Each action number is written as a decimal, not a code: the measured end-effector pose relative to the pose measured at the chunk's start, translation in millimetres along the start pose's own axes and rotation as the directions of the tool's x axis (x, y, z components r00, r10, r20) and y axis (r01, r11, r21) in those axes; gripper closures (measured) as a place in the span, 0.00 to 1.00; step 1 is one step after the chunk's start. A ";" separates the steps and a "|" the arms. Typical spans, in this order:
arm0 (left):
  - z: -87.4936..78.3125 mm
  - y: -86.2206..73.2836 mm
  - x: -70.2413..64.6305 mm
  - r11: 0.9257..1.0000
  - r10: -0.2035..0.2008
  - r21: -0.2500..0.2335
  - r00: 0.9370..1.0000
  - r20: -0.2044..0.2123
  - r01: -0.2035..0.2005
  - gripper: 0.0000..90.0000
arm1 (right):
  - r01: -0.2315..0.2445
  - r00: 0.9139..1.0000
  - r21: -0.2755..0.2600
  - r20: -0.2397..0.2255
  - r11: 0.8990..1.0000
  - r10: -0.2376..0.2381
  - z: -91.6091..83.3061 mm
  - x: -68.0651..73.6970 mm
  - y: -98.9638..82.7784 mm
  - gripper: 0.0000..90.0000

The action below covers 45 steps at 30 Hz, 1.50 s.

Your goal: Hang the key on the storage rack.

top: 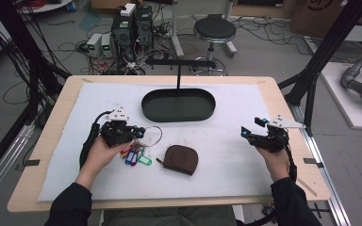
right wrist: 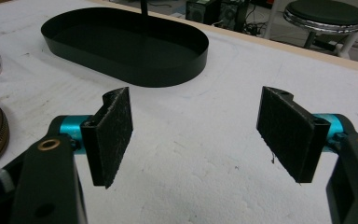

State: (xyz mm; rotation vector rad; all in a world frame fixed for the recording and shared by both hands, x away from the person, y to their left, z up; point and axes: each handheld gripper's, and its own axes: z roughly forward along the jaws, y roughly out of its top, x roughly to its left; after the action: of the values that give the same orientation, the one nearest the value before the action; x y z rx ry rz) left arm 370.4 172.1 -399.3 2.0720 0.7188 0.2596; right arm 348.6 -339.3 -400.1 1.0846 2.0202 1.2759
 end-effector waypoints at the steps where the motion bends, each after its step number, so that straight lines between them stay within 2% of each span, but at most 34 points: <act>1: -0.2 0.5 -0.1 1.000 0.007 -0.002 1.000 -0.003 -0.007 0.95 | 0.001 1.000 0.000 0.000 1.000 -0.001 -0.1 -0.1 0.0 0.30; 7: -1.8 1.2 -0.5 1.000 0.012 -0.015 1.000 -0.002 -0.012 0.96 | -0.004 1.000 0.001 0.001 1.000 0.004 0.1 -0.4 -0.1 0.30; 13: -8.8 2.4 1.5 0.998 -0.004 -0.056 1.000 0.001 0.004 0.96 | -0.004 1.000 0.000 -0.001 1.000 0.004 0.6 -0.3 -0.1 0.30; 20: -15.7 6.1 0.8 0.995 -0.003 -0.100 1.000 0.007 0.004 0.96 | -0.002 1.000 0.000 -0.001 1.000 0.002 0.9 -0.2 -0.1 0.30; 25: -21.2 10.5 -1.2 0.991 0.003 -0.136 1.000 0.014 -0.002 0.96 | -0.001 1.000 0.001 0.000 1.000 0.001 1.1 -0.2 -0.1 0.30; 27: -24.2 12.8 -3.1 0.986 0.005 -0.165 1.000 0.015 -0.002 0.96 | -0.003 1.000 -0.001 0.001 1.000 0.003 0.9 -0.1 0.0 0.30; 34: -30.4 19.6 -5.7 0.981 0.012 -0.193 1.000 0.012 -0.009 0.96 | -0.002 1.000 -0.002 0.003 1.000 0.002 0.8 -0.3 0.0 0.30; 38: -35.8 28.3 -7.4 0.976 0.024 -0.217 1.000 0.008 -0.022 0.96 | -0.003 1.000 -0.002 0.004 1.000 0.003 0.8 -0.4 0.1 0.30; 45: -42.4 41.4 -9.3 0.971 0.041 -0.236 0.999 -0.006 -0.042 0.96 | 0.001 1.000 -0.001 0.005 1.000 -0.001 0.8 0.0 0.0 0.30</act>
State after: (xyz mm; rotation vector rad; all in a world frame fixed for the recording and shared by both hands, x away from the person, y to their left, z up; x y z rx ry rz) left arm 360.6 178.4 -340.5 1.8611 0.6143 0.3529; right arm 349.2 -338.9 -400.4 1.0858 2.0157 1.2725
